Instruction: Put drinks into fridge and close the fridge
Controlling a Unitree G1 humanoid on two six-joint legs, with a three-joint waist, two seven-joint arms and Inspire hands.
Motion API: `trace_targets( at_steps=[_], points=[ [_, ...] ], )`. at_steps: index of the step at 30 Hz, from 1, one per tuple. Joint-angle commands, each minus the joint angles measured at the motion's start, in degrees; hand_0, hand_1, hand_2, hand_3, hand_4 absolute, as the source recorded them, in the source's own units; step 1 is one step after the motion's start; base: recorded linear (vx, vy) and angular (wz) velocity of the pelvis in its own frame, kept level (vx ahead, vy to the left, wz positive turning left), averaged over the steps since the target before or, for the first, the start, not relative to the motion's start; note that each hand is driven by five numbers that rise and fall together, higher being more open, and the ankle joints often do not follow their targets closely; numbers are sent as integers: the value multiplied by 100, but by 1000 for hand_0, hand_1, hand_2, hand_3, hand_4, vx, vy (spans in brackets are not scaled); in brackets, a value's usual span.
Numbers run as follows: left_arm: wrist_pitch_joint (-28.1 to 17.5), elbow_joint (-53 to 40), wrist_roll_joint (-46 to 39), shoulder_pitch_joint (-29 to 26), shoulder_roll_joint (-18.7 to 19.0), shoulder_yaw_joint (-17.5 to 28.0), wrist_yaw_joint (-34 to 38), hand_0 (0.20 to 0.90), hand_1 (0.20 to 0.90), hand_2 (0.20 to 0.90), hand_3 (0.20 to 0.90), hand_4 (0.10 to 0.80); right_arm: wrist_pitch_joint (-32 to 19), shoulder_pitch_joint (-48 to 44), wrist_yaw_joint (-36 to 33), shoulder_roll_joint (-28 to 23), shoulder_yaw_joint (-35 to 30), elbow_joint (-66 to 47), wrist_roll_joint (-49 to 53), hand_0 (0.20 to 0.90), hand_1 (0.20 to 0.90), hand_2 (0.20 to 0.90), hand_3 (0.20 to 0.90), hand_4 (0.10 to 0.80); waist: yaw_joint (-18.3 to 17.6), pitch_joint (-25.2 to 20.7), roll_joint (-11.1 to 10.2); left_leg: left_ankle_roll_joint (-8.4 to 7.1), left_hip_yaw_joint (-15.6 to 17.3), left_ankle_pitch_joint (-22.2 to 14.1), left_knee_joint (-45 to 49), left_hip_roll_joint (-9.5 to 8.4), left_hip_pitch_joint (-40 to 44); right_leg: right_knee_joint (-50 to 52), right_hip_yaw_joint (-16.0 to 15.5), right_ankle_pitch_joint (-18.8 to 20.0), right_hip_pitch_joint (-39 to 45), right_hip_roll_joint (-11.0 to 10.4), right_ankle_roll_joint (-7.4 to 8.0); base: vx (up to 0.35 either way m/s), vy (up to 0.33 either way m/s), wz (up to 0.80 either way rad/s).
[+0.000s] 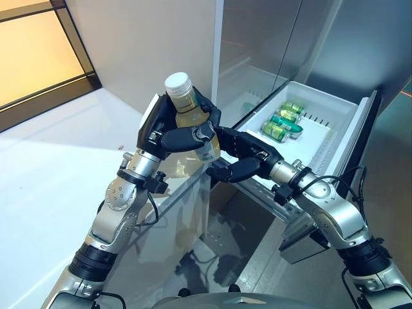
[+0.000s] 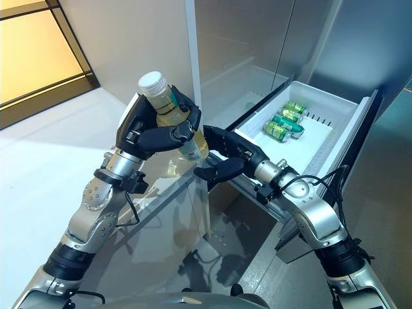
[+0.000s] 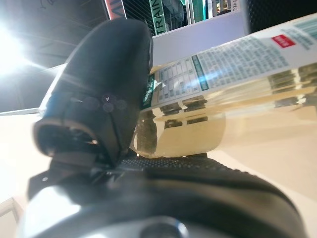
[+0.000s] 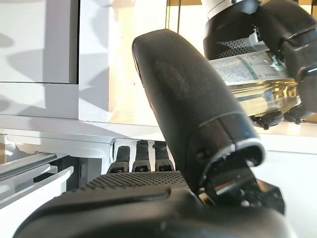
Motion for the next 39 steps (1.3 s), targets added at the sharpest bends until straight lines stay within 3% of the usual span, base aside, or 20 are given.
trace_targets(
  at_steps=[1,12,23,31,39],
  points=[
    [-413,-223,20,-1566,-353,-342,-103,300,300,300,200,100,-736,-1197,-195,561,-69,-468,470,900,900,900,900,800,-150,-573,-79,141,-416,-394,7,-198,-50,98,-147,17,-17,11,114,0,0,0],
    [-493,-273,114,-1454,-307,-205,5,300,300,300,200,100,-747,-928,-406,421,-301,-499,23,900,900,900,900,800,-209,-598,-56,156,-343,-412,7,-214,-35,100,-115,39,-46,-11,136,-5,8,-1],
    [-617,-260,319,-1453,-163,65,352,300,300,300,200,100,-884,-488,-687,137,-997,-513,-200,900,900,900,900,800,-415,-549,-26,211,-229,-454,7,-274,-25,143,129,159,-186,-86,249,-41,41,-9],
    [-628,-258,403,-1523,-138,146,577,300,300,300,200,100,-1128,-327,-1186,40,-1277,-458,-1020,900,900,900,900,800,-543,-523,15,246,-246,-463,7,-311,-74,178,385,252,-331,-90,318,-48,40,-11],
    [-613,-132,482,-1678,-91,107,697,300,300,300,200,100,-1031,-598,-1021,-76,-1151,-423,-568,900,900,900,900,800,-528,-488,-6,281,-285,-462,7,-372,-76,257,455,276,-404,-119,346,-27,22,-8]
  ],
)
